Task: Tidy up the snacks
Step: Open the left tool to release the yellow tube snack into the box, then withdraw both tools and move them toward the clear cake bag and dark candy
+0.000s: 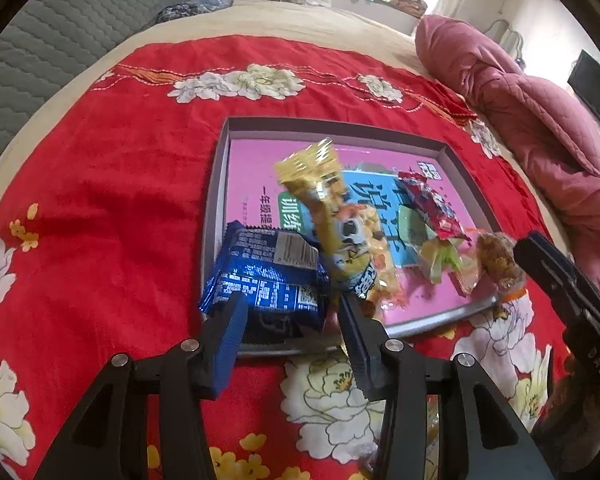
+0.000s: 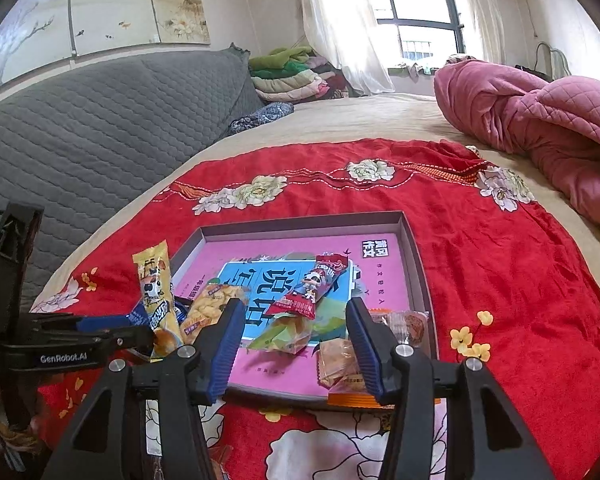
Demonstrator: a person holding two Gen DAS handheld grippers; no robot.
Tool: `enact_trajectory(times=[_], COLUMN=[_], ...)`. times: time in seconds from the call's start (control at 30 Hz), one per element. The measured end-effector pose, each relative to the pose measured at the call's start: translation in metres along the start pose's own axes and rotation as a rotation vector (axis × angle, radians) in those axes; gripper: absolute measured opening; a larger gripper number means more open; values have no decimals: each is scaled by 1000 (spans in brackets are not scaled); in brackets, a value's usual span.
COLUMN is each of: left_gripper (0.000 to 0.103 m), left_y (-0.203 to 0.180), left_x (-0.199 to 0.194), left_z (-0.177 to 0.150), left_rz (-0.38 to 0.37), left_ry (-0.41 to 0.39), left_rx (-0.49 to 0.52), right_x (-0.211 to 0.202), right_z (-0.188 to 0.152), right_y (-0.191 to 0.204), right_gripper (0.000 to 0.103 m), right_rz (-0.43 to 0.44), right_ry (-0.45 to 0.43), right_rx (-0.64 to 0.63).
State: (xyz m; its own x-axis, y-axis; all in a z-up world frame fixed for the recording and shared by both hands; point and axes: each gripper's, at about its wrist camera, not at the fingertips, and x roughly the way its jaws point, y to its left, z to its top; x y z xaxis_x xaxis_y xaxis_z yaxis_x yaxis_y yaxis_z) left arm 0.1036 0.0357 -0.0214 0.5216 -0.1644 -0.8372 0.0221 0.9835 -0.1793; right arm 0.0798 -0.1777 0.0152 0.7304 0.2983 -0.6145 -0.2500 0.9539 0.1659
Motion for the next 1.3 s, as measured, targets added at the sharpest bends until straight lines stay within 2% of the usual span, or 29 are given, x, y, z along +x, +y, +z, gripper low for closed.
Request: enact_trajectory(times=[0.1,0.27,0.57,0.9,1.3], left_gripper=[49,51,52,52,52], left_y=[0,-5,-11,-10,-16], left_x=[-7,-21,-41,-50,-48], left_z=[3,5,5,-18,-41], left_rz=[-12,-39,-50,-80,-106], left_ry=[-19,-32,-40,17,85], left_rx=[-6,-4,9,11,42], right_x=[0,-5,-16,-28,-34], right_z=[0,0,-1,-6,-19], right_y=[0,4,16,23,24], right_gripper=[53,60,65,66,66], right_rz=[8,33,72,100,107], right_ry=[-2,-11,-4,7,59], right_rx=[-2,-9,-53,-74,-81])
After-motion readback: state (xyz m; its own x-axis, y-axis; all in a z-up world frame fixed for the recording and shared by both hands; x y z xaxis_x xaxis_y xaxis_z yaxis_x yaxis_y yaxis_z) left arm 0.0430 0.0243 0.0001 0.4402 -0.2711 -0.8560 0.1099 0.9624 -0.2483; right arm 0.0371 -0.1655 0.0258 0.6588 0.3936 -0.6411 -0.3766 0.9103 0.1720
